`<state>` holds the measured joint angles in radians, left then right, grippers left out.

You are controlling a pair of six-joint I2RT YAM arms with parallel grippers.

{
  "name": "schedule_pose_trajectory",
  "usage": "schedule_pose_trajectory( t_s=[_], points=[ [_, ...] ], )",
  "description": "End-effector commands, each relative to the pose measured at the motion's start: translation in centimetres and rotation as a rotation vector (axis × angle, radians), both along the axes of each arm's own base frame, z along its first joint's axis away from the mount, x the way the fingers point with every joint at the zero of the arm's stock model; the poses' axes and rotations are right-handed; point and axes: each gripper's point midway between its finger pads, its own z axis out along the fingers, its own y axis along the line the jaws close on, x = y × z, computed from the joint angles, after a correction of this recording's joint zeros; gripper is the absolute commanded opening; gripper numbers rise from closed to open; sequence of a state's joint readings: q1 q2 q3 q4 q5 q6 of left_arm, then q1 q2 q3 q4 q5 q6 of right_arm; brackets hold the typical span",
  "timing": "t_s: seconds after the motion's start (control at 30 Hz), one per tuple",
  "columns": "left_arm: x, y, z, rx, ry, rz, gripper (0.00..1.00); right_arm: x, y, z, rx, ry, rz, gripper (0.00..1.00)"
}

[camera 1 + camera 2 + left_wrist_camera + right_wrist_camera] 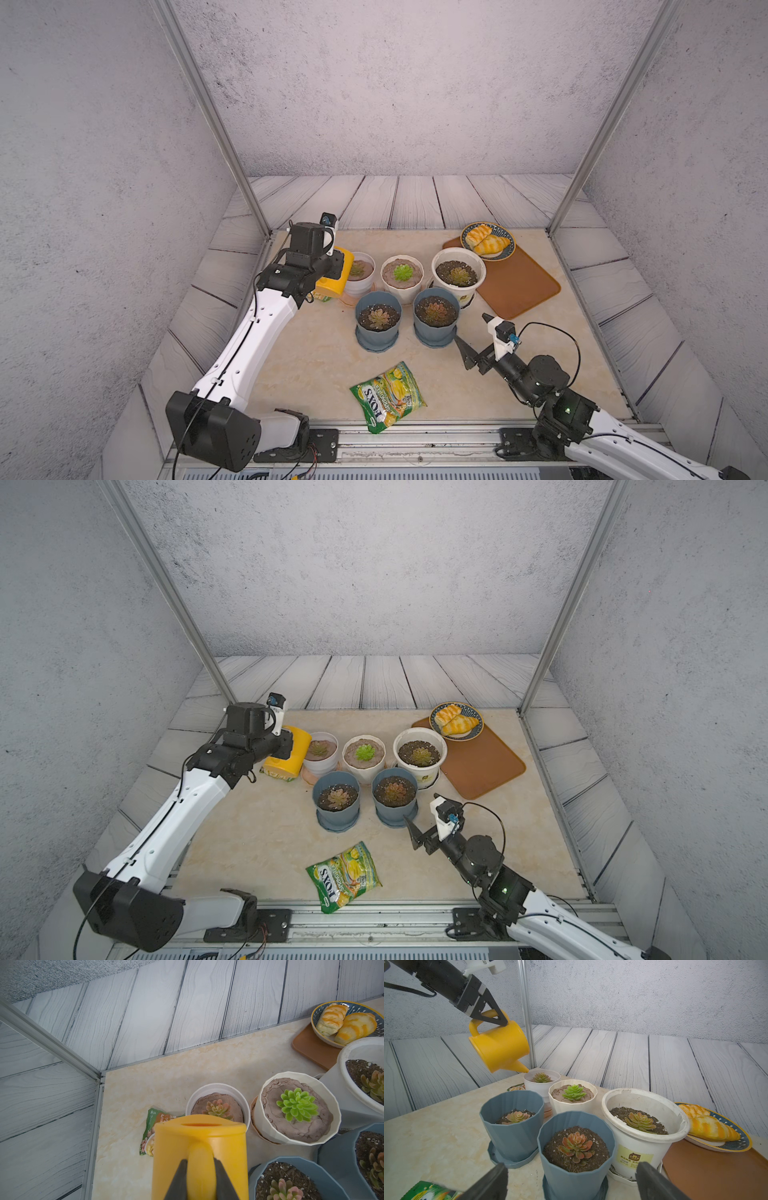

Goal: Water the succulent around the soil edge
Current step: Water the soil of the potted plant with water.

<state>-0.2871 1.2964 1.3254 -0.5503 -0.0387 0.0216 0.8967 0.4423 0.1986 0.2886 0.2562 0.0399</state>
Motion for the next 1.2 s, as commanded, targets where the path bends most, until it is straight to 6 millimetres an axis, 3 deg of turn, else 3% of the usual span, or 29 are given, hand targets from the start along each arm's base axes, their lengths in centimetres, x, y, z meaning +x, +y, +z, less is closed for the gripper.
schedule_pose_trajectory(
  t_s=[0.0, 0.57, 1.17],
  points=[
    [-0.5, -0.3, 0.9, -0.032, -0.025, -0.025, 0.00, 0.0, 0.1, 1.0, 0.010, -0.023, 0.002, 0.99],
    [-0.7, -2.4, 1.5, -0.158, -0.019, -0.083, 0.00, 0.2, 0.4, 0.5, -0.014, -0.012, 0.001, 0.99],
    [1.5, -3.8, 2.0, -0.194, -0.013, -0.109, 0.00, 0.2, 0.5, 0.5, -0.018, -0.009, 0.008, 0.99]
  ],
)
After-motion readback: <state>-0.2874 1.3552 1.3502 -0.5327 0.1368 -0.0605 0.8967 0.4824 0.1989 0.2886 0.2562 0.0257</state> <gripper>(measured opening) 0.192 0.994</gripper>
